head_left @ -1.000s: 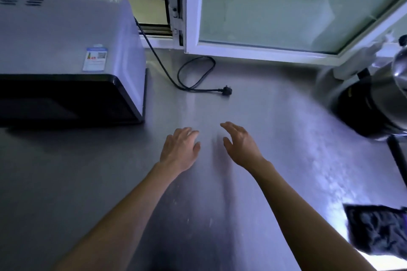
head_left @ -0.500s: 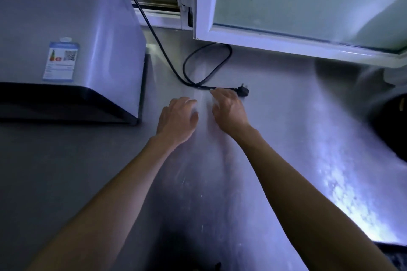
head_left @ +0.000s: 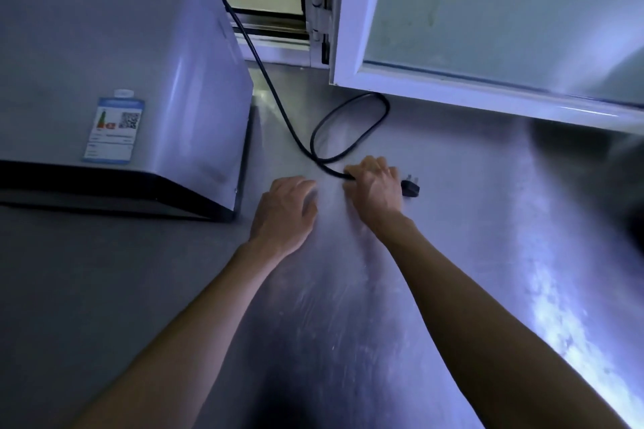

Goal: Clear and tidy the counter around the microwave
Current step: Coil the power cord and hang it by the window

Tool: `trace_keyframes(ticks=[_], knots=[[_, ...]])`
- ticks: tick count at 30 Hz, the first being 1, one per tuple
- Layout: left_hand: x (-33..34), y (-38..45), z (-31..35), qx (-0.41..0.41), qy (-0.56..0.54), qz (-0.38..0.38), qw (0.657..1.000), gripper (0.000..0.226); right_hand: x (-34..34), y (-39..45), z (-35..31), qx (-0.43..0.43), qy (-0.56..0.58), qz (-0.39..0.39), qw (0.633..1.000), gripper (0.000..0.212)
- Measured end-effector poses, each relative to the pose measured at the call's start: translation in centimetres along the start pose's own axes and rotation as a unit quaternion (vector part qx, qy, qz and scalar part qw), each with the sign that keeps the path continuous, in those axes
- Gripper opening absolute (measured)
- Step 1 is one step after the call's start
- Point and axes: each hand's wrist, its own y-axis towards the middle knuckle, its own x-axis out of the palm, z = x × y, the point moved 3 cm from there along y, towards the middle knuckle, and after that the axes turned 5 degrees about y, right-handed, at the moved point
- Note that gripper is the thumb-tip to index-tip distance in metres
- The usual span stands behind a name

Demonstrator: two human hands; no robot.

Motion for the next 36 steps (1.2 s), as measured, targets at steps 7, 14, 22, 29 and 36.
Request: trace_keyframes(ticks=[7,14,22,29,36], knots=[[-0.7,-4.8,-0.6,-0.051,-0.068,0.005,0.996,0.041,-0.3,-4.2,-0.7,0.007,-0.044,-0.018,0.999,0.023],[-2.3,-7.8,0.8,-0.139,-0.221,-0.022,0.965,0.044,-1.0,-11.6,-2.5,-0.025,0.056,0.050,0.997,0.013],[-4.6,-9.9,5.1,-0.142,-0.394,-0.022,0.908,0.032,-0.8,-18.0,-4.4,-0.091,0.074,0.100,0.988,0.018],[-7.3,-13.1,7.6,-0.090,-0.489,0.027,0.867,0.021,-2.0,-22.3,-5.2,-0.109,0.183,0.116,0.970,0.004],[-10.7,-17.5,9.4,-0.033,-0.474,0.058,0.878,0.020,-4.4,-23.7,-3.0,-0.021,0.366,0.071,0.928,0.024]])
